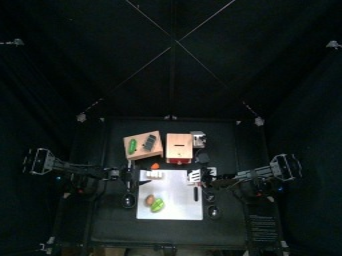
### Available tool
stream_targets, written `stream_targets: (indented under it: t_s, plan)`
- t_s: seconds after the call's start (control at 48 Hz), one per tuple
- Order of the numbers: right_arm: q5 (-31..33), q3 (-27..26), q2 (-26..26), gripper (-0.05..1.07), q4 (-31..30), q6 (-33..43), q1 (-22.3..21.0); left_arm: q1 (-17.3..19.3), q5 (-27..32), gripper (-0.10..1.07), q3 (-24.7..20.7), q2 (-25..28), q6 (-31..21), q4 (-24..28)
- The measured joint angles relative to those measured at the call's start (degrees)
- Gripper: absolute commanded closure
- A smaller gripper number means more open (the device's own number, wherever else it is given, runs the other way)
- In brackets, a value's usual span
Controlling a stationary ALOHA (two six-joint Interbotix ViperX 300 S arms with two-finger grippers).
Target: Reorient starfruit
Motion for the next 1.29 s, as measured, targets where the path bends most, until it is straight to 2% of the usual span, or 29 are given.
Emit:
stream_targets:
  t_s: [0.188, 0.5, 0.583, 0.708, 0.812, 0.979, 1.125, 1.292]
  plan:
    - [-2.7, -0.8, 1.6, 0.00, -1.3, -0.4, -0.1, 0.0, 2.6, 0.10, 0.0, -0.1, 0.1, 0.0]
    - [-5.6, -1.8, 2.5, 0.00, -2.5, -0.5, -0.2, -0.1, 3.3, 0.11, 0.1, 0.0, 0.2, 0.0]
    - [-8.4, -2.5, 2.8, 0.00, -3.4, -1.0, -0.1, -0.2, 3.4, 0.11, 0.4, -0.1, 0.2, 0.0]
    - [-17.5, -3.4, 5.0, 0.00, -7.7, -4.3, -0.1, -0.2, 3.5, 0.11, 0.4, -0.1, 0.2, 0.0]
    - [-21.8, -4.7, 6.7, 0.00, -9.8, -6.7, -0.1, -0.3, 3.5, 0.11, 0.4, -0.4, 0.2, 0.0]
    - [-22.7, -6.7, 8.8, 0.00, -10.5, -9.8, -0.1, -0.3, 3.5, 0.11, 1.3, -2.9, 0.0, -0.1]
    - [-23.4, -7.6, 9.6, 0.00, -11.2, -12.4, 0.1, -0.3, 3.6, 0.11, 3.8, -7.1, -0.1, -1.1]
    - [-24.3, -8.3, 11.0, 0.00, -13.9, -18.8, 2.5, -0.3, 3.5, 0.11, 5.4, -10.5, -0.1, -2.2]
